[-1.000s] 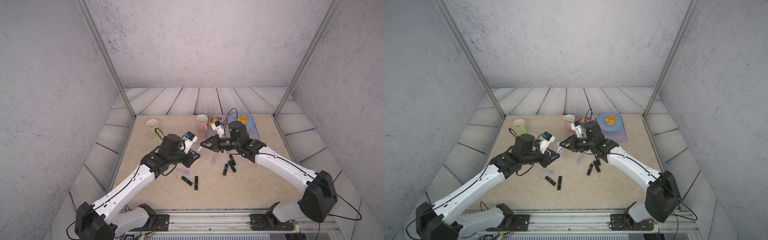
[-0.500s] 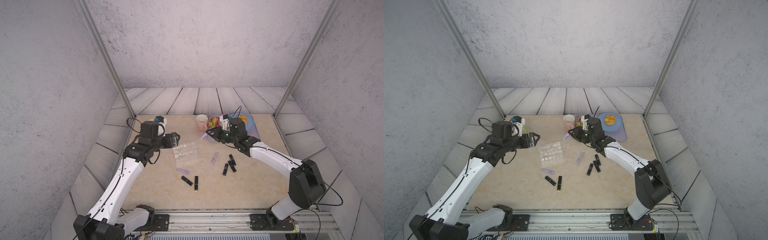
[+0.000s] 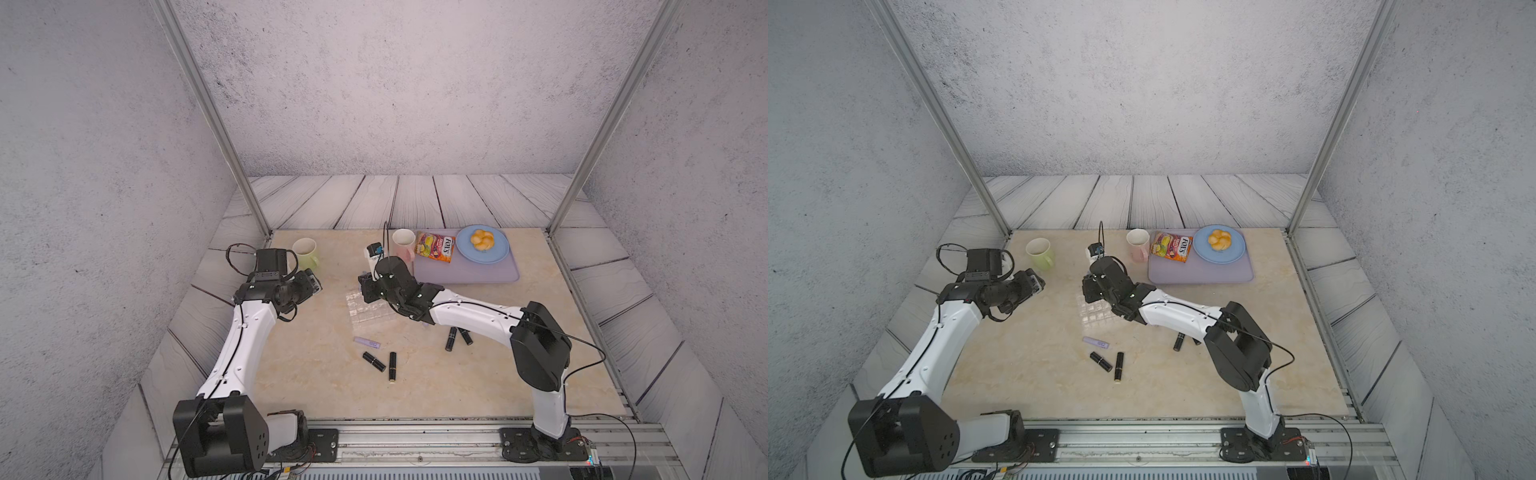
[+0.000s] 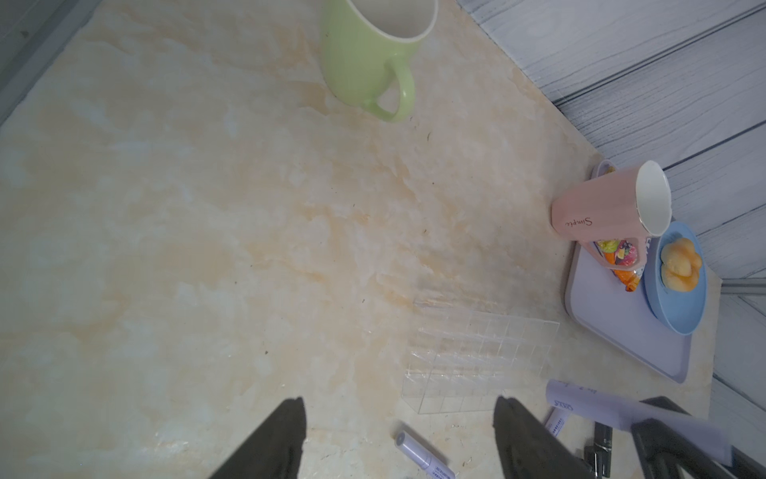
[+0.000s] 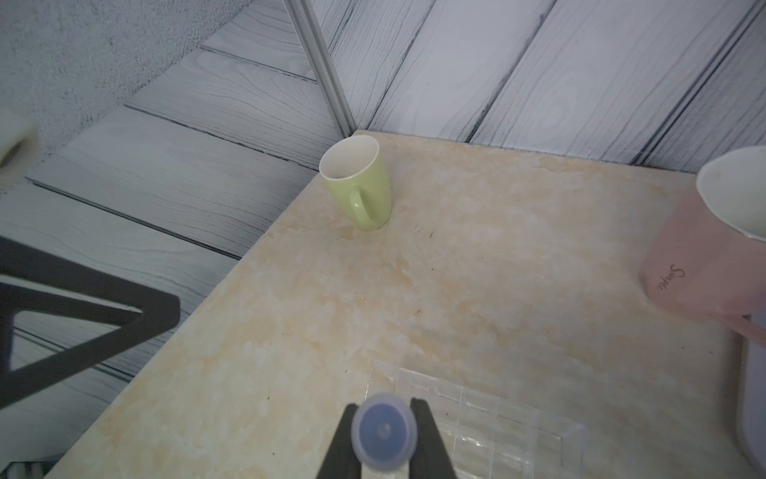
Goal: Arrange the lipsticks in the organizer
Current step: Place the lipstick in the storage box.
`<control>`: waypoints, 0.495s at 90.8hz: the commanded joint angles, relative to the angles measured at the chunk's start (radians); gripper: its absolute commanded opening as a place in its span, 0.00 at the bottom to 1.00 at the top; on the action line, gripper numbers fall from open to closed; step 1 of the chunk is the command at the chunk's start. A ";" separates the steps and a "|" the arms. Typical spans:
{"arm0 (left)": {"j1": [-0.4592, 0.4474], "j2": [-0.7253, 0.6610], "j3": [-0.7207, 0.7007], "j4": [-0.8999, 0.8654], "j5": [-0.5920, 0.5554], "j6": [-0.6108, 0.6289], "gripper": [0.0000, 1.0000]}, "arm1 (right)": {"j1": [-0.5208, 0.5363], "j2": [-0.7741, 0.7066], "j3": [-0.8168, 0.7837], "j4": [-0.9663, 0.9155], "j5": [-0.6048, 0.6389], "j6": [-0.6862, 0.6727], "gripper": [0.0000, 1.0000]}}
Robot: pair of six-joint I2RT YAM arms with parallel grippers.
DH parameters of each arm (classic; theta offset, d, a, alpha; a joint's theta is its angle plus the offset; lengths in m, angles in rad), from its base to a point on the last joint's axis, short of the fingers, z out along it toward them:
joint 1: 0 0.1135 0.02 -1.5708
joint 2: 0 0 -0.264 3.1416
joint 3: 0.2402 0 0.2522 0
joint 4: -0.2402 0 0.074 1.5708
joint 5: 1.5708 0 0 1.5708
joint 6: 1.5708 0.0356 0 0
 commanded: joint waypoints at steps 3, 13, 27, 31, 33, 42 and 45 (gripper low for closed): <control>0.017 -0.022 -0.016 0.023 -0.027 -0.028 0.77 | 0.012 0.065 0.044 -0.040 0.061 -0.092 0.00; 0.023 -0.027 -0.021 0.017 -0.053 -0.037 0.76 | 0.035 0.107 0.041 0.024 0.078 -0.128 0.00; 0.028 -0.033 -0.016 0.002 -0.064 -0.044 0.76 | 0.041 0.186 0.122 0.031 0.086 -0.145 0.00; 0.029 -0.036 -0.016 0.000 -0.060 -0.041 0.76 | 0.043 0.198 0.130 0.034 0.087 -0.145 0.00; 0.028 -0.037 -0.017 0.001 -0.058 -0.040 0.76 | 0.043 0.200 0.132 0.036 0.086 -0.146 0.00; 0.029 -0.038 -0.025 0.011 -0.045 -0.041 0.76 | 0.047 0.208 0.143 0.037 0.082 -0.148 0.00; 0.029 -0.037 -0.029 0.014 -0.043 -0.042 0.76 | 0.048 0.212 0.151 0.034 0.080 -0.148 0.00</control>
